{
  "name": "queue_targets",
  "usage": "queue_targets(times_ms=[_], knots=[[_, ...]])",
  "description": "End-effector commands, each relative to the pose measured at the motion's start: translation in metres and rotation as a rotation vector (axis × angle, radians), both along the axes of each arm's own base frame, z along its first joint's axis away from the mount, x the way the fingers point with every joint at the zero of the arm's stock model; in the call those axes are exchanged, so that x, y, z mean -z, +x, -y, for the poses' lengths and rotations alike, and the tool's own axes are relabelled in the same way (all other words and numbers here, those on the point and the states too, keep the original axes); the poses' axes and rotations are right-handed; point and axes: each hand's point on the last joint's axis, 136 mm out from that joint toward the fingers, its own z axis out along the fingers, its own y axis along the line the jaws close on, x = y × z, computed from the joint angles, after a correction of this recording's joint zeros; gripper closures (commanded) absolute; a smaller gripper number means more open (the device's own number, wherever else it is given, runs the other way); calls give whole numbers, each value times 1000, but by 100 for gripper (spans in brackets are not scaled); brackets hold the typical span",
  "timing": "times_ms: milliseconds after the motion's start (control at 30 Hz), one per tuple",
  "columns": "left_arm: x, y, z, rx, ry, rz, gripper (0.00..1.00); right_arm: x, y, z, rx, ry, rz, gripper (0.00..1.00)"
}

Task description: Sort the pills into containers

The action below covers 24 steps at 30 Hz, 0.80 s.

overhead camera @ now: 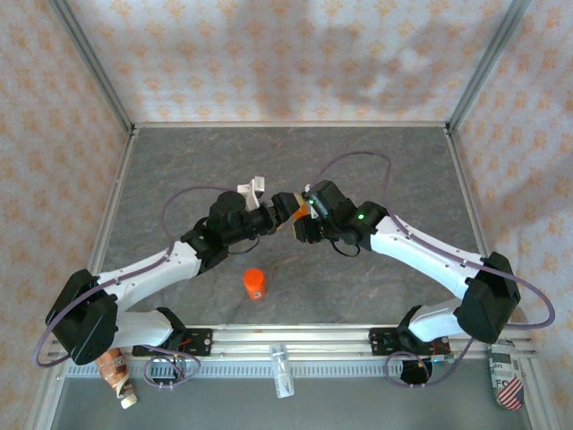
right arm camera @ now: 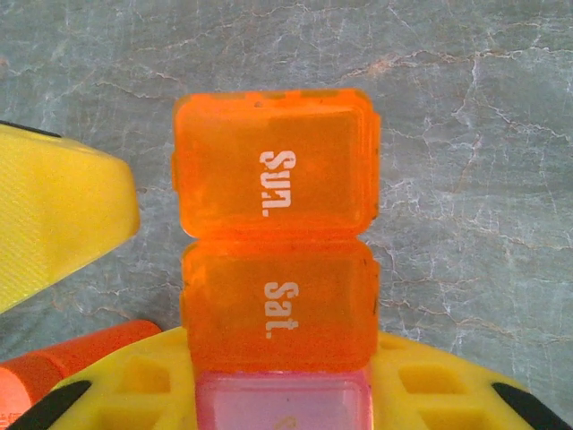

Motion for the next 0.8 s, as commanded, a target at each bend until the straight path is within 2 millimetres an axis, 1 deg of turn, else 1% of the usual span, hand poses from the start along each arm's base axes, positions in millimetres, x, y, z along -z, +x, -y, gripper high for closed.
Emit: queue_targets(times_ms=[0,200,400,767], knots=[[-5,0,2,-16,-22,18,20,-12,4,1,27,28,47,76],[-6,0,5,-13,-31,23,20,-11,4,0,28,34,45,76],[-15,1,12,-3,-52,36,20,-8,3,1,31,31,43,76],[-53,4,17,5,-84,109,20,13,0,10,49,1,19,77]])
